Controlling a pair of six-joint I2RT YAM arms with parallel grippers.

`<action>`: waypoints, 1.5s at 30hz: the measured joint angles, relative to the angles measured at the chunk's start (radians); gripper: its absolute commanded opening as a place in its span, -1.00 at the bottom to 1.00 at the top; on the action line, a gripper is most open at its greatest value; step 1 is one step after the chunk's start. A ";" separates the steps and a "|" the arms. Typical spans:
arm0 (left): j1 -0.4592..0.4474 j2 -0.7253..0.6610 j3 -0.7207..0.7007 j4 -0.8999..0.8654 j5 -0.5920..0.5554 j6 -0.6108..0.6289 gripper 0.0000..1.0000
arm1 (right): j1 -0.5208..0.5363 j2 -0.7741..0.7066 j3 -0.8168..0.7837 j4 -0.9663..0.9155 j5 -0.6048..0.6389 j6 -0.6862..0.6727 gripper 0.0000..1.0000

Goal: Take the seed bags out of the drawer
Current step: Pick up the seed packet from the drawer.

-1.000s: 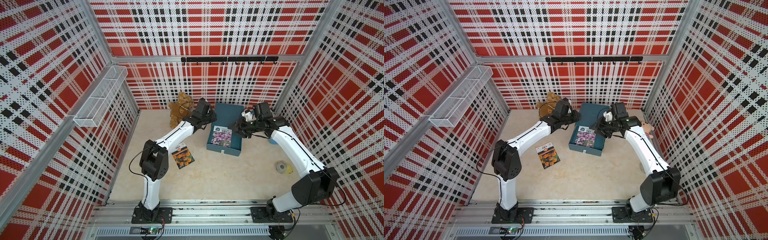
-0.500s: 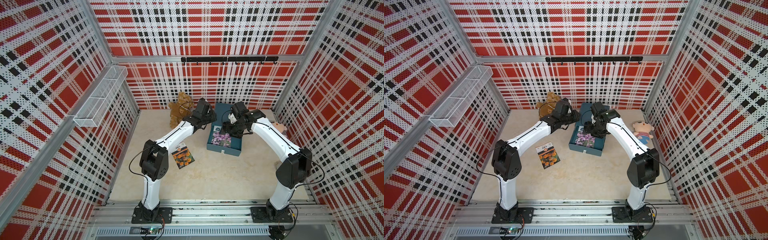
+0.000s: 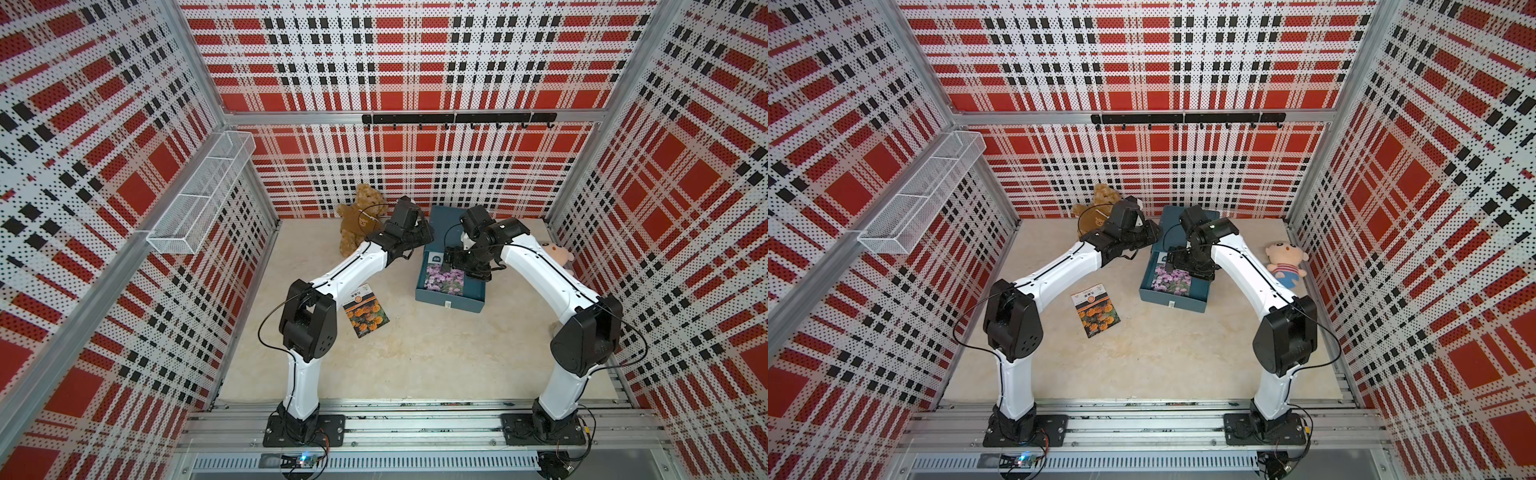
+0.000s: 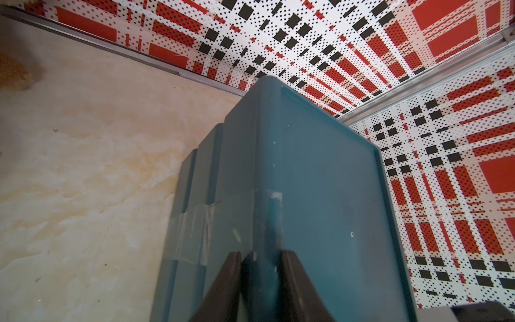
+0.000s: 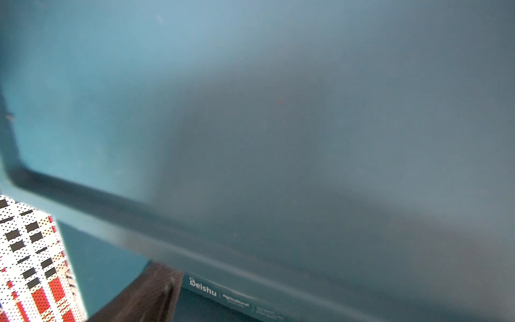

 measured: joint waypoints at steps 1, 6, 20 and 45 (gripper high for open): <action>0.000 0.000 0.000 0.000 0.001 0.000 -0.42 | 0.000 0.004 0.000 0.003 -0.005 0.003 0.92; 0.001 0.000 0.000 0.000 0.005 0.000 -0.42 | 0.001 0.034 0.003 0.005 -0.018 0.015 0.95; 0.006 0.000 0.000 -0.001 0.012 0.000 -0.42 | -0.004 -0.004 -0.079 0.143 -0.117 0.090 0.60; 0.006 0.003 0.001 0.002 0.013 0.000 -0.42 | -0.047 0.014 -0.068 0.132 -0.128 0.082 -0.46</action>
